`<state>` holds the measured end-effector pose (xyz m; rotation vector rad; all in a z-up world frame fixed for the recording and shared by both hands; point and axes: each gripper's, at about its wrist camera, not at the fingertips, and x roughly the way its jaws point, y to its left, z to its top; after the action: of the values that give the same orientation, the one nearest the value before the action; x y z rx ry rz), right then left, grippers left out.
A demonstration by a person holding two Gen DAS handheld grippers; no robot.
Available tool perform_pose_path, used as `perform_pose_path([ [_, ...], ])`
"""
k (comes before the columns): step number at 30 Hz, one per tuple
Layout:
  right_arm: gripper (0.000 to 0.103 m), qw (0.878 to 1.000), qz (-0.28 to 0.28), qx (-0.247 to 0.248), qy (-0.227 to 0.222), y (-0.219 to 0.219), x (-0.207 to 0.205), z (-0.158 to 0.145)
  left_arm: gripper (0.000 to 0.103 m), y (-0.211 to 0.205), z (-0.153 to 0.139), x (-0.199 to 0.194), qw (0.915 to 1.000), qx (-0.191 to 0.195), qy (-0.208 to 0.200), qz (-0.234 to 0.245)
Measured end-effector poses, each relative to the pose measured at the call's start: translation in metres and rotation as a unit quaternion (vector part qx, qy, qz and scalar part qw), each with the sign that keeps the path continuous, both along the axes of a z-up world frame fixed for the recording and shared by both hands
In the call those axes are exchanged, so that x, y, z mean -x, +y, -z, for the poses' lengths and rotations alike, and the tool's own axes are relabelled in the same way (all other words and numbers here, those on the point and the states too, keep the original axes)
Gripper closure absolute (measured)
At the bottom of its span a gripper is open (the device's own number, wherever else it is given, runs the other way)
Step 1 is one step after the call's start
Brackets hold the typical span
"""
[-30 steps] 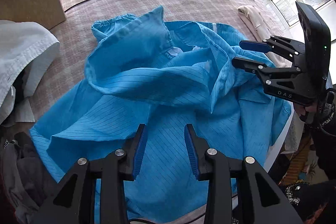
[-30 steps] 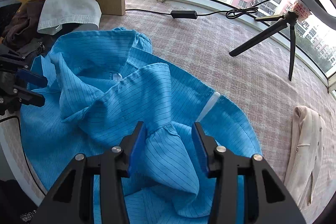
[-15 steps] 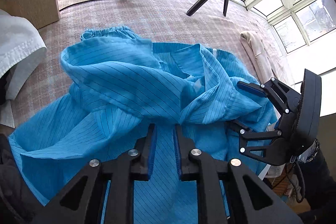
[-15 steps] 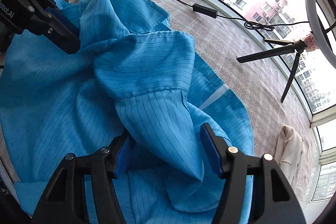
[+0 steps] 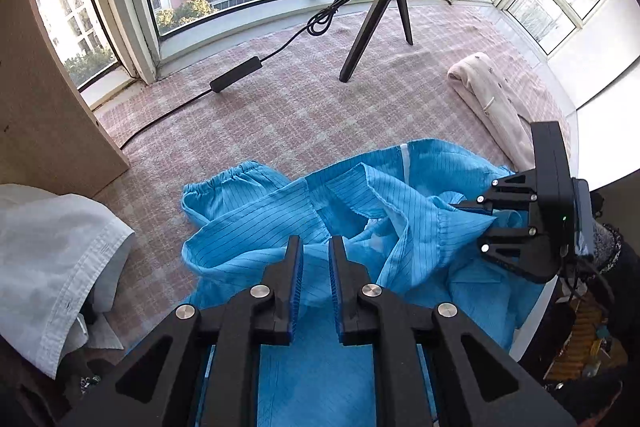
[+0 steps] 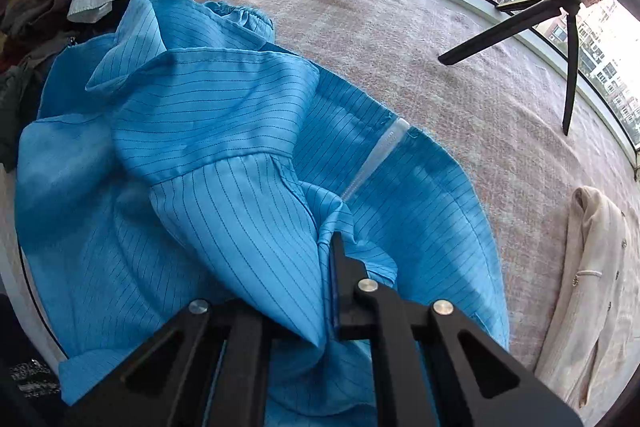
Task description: Fold clothes
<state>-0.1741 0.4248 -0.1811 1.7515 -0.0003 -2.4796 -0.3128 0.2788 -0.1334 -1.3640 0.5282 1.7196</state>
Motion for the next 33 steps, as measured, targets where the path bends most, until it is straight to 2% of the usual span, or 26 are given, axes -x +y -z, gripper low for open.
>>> perform_pose_path([
  [4, 0.097, 0.995, 0.034, 0.095, -0.002, 0.022, -0.021, -0.029, 0.087, -0.02, -0.002, -0.021, 0.9992, 0.027, 0.009, 0.028],
  [8, 0.097, 0.989, 0.05, 0.137, -0.015, 0.031, -0.064, -0.054, 0.087, -0.023, -0.004, -0.042, 0.9984, 0.023, -0.004, 0.051],
  [10, 0.097, 0.977, 0.079, 0.194, -0.031, 0.044, -0.09, -0.056, 0.087, -0.014, -0.001, -0.055, 0.9974, 0.017, -0.007, 0.069],
  [11, 0.097, 0.967, 0.099, 0.232, -0.038, 0.052, -0.102, -0.054, 0.087, -0.007, 0.002, -0.062, 0.9967, 0.013, -0.012, 0.079],
  [14, 0.097, 0.949, 0.156, 0.265, -0.066, 0.065, -0.138, -0.034, 0.086, 0.025, 0.02, -0.079, 0.9934, 0.002, -0.037, 0.108],
  [16, 0.096, 0.954, 0.184, 0.213, -0.1, 0.068, -0.155, -0.016, 0.086, 0.053, 0.033, -0.086, 0.9918, -0.003, -0.049, 0.118],
  [19, 0.095, 0.963, 0.194, 0.133, -0.13, 0.071, -0.168, -0.006, 0.086, 0.092, 0.046, -0.094, 0.9902, -0.012, -0.063, 0.124],
  [20, 0.091, 0.969, 0.188, 0.101, -0.126, 0.069, -0.17, -0.013, 0.086, 0.102, 0.047, -0.096, 0.9899, -0.014, -0.063, 0.126],
  [22, 0.079, 0.981, 0.16, 0.044, -0.098, 0.059, -0.165, -0.038, 0.086, 0.107, 0.041, -0.101, 0.9902, -0.016, -0.044, 0.132],
  [24, 0.072, 0.989, 0.126, 0.019, -0.068, 0.047, -0.148, -0.056, 0.086, 0.097, 0.036, -0.1, 0.9904, -0.019, -0.035, 0.132],
  [26, 0.07, 0.995, 0.093, -0.007, -0.039, 0.035, -0.131, -0.074, 0.078, 0.08, 0.033, -0.097, 0.991, -0.023, -0.034, 0.128],
  [31, 0.07, 0.997, 0.008, -0.07, 0.035, 0.005, -0.089, -0.118, 0.078, 0.036, 0.059, -0.105, 0.9918, -0.028, -0.085, 0.091],
  [33, 0.07, 0.995, -0.039, -0.093, 0.022, -0.007, -0.058, -0.107, 0.078, 0.026, 0.073, -0.115, 0.9911, -0.023, -0.096, 0.09],
])
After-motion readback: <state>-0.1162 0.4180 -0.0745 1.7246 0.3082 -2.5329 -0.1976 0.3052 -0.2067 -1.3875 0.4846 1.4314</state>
